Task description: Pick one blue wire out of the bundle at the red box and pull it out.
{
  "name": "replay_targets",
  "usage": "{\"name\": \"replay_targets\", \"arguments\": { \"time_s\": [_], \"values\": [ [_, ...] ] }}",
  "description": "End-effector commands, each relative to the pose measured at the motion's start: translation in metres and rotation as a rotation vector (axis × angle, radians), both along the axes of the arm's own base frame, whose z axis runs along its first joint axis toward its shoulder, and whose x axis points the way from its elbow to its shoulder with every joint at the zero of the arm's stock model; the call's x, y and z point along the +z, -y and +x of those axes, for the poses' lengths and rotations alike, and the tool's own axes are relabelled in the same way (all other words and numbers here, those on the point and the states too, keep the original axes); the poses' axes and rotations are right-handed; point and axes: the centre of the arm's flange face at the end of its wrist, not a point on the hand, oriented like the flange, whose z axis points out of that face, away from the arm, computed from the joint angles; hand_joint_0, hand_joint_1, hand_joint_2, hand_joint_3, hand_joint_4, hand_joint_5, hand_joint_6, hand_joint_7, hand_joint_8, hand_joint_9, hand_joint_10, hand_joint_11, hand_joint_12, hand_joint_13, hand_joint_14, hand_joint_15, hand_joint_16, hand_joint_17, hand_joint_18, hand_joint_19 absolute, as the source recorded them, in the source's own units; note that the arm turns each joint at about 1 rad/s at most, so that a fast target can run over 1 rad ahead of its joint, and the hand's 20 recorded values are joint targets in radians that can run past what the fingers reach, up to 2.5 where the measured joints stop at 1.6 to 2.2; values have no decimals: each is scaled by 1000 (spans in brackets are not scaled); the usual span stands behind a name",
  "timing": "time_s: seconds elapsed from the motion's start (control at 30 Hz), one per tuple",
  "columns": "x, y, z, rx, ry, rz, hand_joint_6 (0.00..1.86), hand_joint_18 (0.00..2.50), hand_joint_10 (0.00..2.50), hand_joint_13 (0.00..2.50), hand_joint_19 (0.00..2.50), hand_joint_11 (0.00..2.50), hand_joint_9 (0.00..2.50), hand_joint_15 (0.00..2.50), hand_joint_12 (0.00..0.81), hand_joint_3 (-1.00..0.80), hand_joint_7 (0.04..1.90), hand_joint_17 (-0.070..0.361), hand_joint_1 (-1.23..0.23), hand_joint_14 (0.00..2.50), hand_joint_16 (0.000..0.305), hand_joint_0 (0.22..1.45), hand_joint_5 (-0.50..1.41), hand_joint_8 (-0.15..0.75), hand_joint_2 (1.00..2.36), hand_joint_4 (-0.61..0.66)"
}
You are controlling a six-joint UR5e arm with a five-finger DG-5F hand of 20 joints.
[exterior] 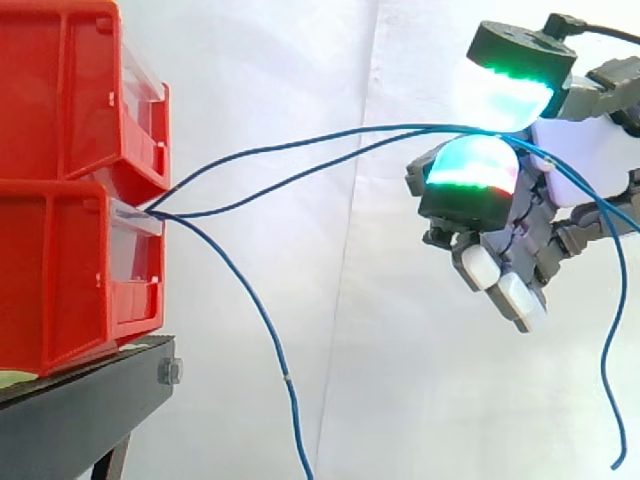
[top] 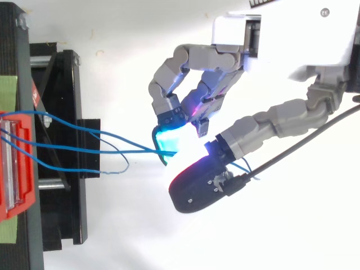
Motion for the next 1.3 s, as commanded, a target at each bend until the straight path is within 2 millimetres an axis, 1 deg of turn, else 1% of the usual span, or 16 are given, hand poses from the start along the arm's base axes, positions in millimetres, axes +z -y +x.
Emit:
{"name": "replay_targets", "arguments": {
  "time_s": [0.0,0.53,0.67,0.77,0.9,1.1,1.2,1.27],
  "values": [
    [0,0,0,2,-1,0,911,779,12,910,554,538,979,562,470,-500,1025,149,-667,19,66,447,-147,381,1000,182],
    [1,0,-1,3,-6,0,911,800,11,907,540,542,963,552,487,-500,973,160,-693,18,71,404,-151,392,1000,190],
    [-1,0,-1,3,-7,0,909,785,12,898,554,536,969,558,477,-500,986,155,-669,20,69,425,-150,385,1000,178],
    [-1,1,-1,2,-7,0,905,771,12,894,561,539,969,555,470,-500,990,152,-623,19,67,440,-148,381,1000,176],
    [-1,0,-1,3,-9,0,902,754,14,888,570,534,970,556,462,-500,999,147,-623,20,66,459,-147,374,1000,170],
    [-1,1,-2,5,-12,1,895,731,15,885,583,552,979,560,449,-395,1030,140,-602,21,62,494,-144,363,1007,164],
    [-1,1,-2,5,-12,1,894,722,13,882,588,547,984,556,444,-326,1043,136,-616,21,61,510,-144,360,1010,160],
    [-1,1,-2,3,-12,0,896,763,12,900,567,546,1000,556,458,-291,1022,145,-618,19,65,517,-139,376,1010,168]
  ]
}}
